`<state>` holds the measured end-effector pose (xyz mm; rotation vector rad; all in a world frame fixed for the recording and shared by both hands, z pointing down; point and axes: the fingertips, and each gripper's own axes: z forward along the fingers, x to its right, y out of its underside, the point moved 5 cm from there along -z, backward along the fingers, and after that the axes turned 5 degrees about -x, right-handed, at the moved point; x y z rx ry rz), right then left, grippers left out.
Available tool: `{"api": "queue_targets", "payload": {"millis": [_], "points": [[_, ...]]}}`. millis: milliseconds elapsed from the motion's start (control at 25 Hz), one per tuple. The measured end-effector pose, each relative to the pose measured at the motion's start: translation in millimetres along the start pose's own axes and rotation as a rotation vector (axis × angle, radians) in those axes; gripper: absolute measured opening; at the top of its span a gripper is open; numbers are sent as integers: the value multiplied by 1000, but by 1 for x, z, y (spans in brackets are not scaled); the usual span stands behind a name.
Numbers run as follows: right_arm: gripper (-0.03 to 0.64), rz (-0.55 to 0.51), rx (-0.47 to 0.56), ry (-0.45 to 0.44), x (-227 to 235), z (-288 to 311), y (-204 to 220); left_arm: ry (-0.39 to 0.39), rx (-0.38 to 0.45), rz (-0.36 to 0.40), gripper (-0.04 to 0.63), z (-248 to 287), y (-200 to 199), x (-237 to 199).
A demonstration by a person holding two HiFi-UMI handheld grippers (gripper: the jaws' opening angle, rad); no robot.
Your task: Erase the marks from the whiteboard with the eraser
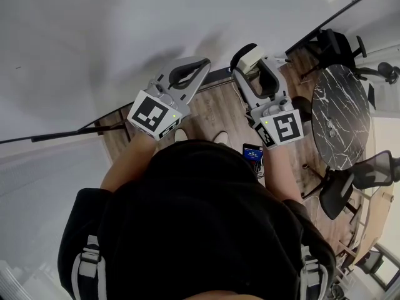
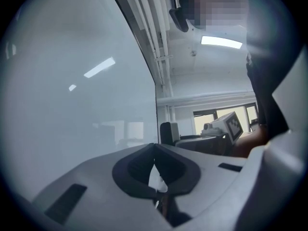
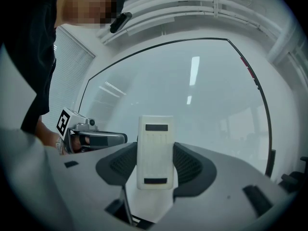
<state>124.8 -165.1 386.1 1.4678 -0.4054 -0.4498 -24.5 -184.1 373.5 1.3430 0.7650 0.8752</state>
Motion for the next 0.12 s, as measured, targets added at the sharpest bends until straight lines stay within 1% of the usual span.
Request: {"api": "queue_targets", "payload": {"millis": [120], "points": [[232, -2, -1, 1, 1, -1, 0, 3, 1, 1, 5, 2, 0, 1]]}}
